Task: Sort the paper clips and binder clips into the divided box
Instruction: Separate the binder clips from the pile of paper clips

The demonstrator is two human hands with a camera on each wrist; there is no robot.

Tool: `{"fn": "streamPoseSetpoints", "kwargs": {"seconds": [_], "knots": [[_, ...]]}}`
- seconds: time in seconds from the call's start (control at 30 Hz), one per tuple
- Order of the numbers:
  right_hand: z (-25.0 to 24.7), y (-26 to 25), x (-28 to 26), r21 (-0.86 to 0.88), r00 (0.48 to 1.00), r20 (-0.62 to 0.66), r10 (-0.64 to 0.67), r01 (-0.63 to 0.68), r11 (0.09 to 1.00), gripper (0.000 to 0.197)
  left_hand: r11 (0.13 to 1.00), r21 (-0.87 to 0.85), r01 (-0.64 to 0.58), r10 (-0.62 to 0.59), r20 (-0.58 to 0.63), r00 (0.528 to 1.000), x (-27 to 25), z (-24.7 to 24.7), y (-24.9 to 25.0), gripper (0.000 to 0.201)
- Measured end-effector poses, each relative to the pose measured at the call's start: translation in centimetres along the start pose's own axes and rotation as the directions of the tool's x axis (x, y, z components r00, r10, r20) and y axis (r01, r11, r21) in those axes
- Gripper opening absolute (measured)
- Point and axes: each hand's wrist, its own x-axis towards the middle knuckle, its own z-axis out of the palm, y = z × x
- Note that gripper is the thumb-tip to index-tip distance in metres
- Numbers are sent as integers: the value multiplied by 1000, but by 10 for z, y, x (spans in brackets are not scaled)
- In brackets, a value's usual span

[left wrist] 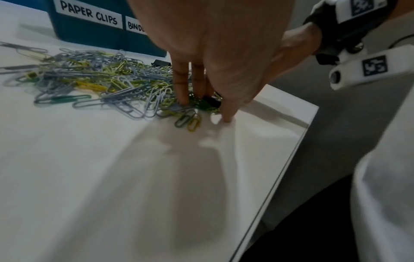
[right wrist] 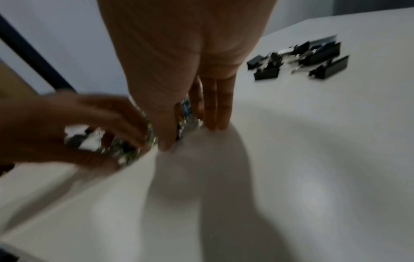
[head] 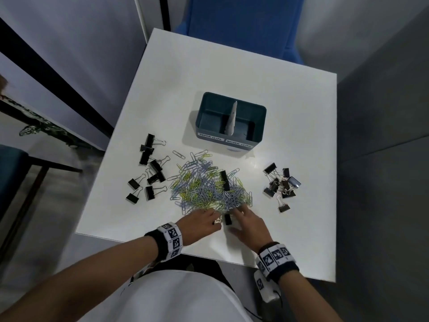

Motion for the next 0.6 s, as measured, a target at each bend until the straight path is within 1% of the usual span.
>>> {"fn": "streamPoseSetpoints", "kwargs": {"seconds": [0.1, 0.17, 0.23, 0.3, 0.4, 0.43, 0.5, 0.57, 0.6], "knots": [[7, -10, 7, 6, 997, -74, 20, -20, 1000, 28, 995, -80, 62, -64, -16, 998, 6, -2, -3, 44], [8, -15, 13, 8, 995, -100, 31, -30, 1000, 26, 986, -135, 100, -103, -17, 995, 10, -3, -3, 45], [7, -19, 18, 18, 992, -114, 47, -45, 999, 27, 982, -147, 122, -126, -23, 992, 13, -8, -3, 35], [5, -21, 22, 22, 990, -128, 62, -60, 998, 28, 980, -154, 125, -137, -70, 988, 14, -16, -4, 27], [5, -21, 24, -4, 987, -150, 65, -67, 998, 25, 977, -165, 133, -159, -156, 975, 13, -27, -6, 26], [5, -21, 24, -10, 984, -165, 63, -65, 998, 24, 972, -183, 145, -181, -201, 963, 12, -28, -8, 26], [5, -23, 23, -7, 980, -190, 65, -67, 998, 25, 943, -269, 195, -267, -267, 926, 8, -34, -13, 20], [6, -24, 24, -12, 978, -201, 47, -51, 999, 27, 887, -365, 283, -397, -288, 871, 1, -42, -20, 12], [7, -24, 25, -23, 980, -195, 32, -37, 999, 25, 847, -409, 339, -472, -289, 833, -5, -47, -26, 9]]}}
